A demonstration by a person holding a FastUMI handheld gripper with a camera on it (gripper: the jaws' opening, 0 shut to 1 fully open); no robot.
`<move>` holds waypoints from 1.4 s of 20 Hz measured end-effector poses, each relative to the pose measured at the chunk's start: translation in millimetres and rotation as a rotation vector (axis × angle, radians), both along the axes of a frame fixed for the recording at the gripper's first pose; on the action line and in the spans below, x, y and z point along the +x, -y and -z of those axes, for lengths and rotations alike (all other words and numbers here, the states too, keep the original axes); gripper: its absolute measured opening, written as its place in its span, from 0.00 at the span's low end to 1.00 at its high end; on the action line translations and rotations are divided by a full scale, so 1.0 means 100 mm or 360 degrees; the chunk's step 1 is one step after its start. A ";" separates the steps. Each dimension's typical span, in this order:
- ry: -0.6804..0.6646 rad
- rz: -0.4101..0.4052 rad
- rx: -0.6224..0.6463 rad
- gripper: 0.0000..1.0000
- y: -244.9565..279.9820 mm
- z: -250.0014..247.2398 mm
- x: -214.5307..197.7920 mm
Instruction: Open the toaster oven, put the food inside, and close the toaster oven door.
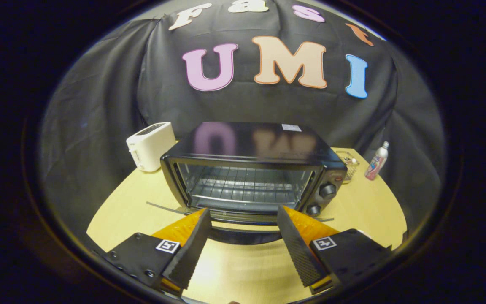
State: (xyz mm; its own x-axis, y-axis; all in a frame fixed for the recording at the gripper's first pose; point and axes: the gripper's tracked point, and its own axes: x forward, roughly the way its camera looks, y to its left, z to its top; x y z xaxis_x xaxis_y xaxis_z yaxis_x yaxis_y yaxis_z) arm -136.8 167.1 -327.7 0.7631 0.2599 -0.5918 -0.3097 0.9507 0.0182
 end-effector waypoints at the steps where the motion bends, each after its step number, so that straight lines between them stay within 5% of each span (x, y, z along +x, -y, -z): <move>1: -0.0018 -0.0005 -0.0008 0.98 0.01 0.04 -0.05; 18: -0.0474 0.0038 -0.0157 0.99 0.27 1.16 -0.82; 22: -0.0483 0.0070 -0.0091 0.99 0.32 1.12 -0.75; 28: -0.0309 0.0335 0.0020 0.96 0.87 0.65 -0.27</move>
